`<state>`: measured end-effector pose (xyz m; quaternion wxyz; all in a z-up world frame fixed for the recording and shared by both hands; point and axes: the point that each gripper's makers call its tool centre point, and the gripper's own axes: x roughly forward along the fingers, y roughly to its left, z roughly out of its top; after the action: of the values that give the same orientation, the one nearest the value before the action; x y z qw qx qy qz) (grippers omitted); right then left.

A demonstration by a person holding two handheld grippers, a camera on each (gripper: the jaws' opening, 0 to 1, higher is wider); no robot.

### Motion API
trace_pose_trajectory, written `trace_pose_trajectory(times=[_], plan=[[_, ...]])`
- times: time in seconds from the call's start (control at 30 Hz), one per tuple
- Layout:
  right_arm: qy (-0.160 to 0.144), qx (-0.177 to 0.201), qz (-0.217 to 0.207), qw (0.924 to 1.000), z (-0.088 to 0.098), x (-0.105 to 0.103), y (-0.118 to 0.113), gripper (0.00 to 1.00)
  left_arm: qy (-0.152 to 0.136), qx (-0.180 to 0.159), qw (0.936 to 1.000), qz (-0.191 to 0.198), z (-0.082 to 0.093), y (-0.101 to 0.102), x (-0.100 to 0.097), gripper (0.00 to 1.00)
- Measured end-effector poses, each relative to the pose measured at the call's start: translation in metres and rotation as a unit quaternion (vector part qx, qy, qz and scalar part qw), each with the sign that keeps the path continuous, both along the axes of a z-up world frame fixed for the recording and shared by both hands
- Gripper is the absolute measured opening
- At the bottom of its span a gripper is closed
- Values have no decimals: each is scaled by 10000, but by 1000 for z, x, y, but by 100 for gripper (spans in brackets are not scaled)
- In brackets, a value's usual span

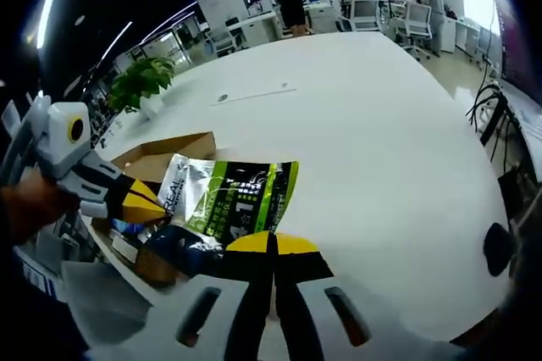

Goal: Operate the shoe box by opening the lid, removing the specified soft item, and placing it in the target area until the item is outside and the box remains undamaged.

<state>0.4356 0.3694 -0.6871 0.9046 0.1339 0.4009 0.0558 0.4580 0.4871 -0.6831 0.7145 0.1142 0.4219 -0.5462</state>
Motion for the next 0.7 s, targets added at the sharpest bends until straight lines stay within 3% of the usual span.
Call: trace_pose_trajectory(times=[0.33, 0.7], plan=[[53, -100, 159, 9998, -15, 38, -18, 0, -194, 218, 9996, 59, -14, -18, 33, 0], [149, -132, 303, 9993, -36, 70, -32, 0, -192, 462, 9985, 219, -35, -30, 60, 0]])
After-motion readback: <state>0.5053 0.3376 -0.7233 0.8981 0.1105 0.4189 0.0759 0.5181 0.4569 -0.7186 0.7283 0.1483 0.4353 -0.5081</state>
